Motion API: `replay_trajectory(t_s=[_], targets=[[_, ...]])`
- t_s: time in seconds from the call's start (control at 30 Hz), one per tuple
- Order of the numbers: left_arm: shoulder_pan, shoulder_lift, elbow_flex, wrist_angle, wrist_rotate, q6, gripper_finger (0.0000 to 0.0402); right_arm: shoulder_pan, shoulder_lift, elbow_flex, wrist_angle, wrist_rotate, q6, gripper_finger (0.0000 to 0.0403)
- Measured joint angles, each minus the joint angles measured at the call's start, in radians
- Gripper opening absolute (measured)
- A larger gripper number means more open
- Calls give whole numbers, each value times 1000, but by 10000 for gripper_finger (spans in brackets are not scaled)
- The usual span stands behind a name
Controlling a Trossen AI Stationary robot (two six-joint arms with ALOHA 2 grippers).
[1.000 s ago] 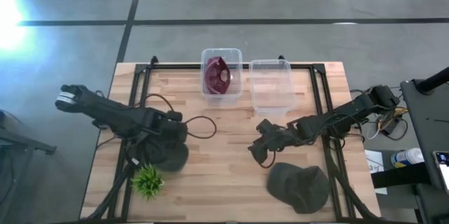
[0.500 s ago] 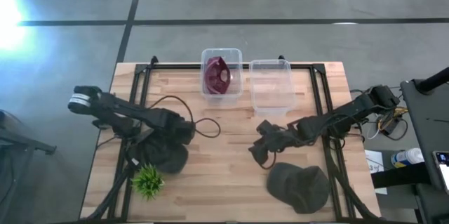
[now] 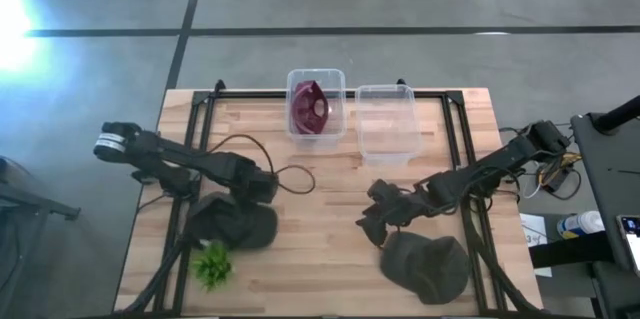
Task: Pick & Place hat
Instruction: Put the top black cap into the right transparent bin
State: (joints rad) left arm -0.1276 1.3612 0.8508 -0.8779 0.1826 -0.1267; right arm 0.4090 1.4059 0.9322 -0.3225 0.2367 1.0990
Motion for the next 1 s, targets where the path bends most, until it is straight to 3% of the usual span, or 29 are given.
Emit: replay_trajectory(t_s=[0.13, 0.37, 0.47, 0.8, 1.0], targets=[[0, -80, 109, 47, -62, -71, 6, 7, -21, 12, 64, 29, -36, 201], [2, -154, 267, 87, -342, -52, 5, 5, -72, 14, 198, 237, -53, 201], [2, -150, 320, 125, -433, -37, 5, -10, -64, 20, 206, 265, -36, 201], [2, -42, 399, 214, -438, -20, 5, -37, 11, 155, 164, 287, -94, 201], [0, -14, 413, 279, -428, -21, 5, -37, 31, 230, -53, 282, 2, 201]])
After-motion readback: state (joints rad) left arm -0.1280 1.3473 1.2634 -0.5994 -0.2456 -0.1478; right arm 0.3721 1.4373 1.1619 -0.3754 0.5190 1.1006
